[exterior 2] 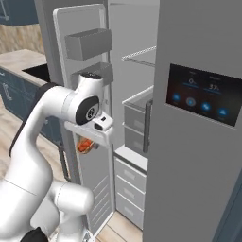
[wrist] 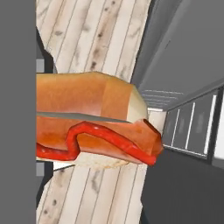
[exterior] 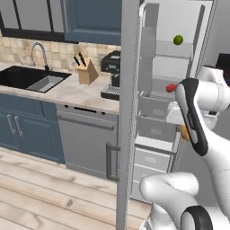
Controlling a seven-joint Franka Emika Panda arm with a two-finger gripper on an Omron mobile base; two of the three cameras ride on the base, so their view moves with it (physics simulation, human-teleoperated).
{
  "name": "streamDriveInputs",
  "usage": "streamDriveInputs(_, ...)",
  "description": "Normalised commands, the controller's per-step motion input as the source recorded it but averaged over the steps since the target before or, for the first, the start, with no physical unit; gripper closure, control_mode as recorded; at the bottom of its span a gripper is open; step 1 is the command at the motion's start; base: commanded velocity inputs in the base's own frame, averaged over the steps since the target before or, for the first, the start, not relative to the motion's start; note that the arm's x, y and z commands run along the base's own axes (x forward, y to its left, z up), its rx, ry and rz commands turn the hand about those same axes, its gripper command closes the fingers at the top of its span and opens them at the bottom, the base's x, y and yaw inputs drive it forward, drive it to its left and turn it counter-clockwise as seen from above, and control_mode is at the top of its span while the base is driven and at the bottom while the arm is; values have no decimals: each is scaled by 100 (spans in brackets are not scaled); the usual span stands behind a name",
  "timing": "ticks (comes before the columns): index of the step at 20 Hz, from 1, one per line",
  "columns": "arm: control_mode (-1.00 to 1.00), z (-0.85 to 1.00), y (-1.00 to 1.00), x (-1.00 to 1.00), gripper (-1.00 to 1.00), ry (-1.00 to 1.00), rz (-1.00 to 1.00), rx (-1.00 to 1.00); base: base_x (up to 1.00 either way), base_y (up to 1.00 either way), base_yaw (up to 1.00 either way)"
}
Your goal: Store the hot dog in the freezer for long-term storage. Close the freezer door after placing the cooked food.
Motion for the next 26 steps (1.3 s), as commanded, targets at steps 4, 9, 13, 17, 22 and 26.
streamDriveInputs(4, -100, -11, 7, 80, 100, -17, -42, -18, 0, 0, 0)
streamDriveInputs(9, -100, -31, -8, 67, 100, -14, -44, -25, 0, 0, 0)
streamDriveInputs(13, -100, -31, -6, 38, 100, -27, -28, -27, 0, 0, 0)
streamDriveInputs(17, -100, -19, -20, 26, 100, -26, -13, -25, 0, 0, 0)
streamDriveInputs(22, -100, -12, -35, 27, 100, -25, -1, -19, 0, 0, 0)
streamDriveInputs(26, -100, 7, -7, 30, 100, -14, 0, -10, 0, 0, 0)
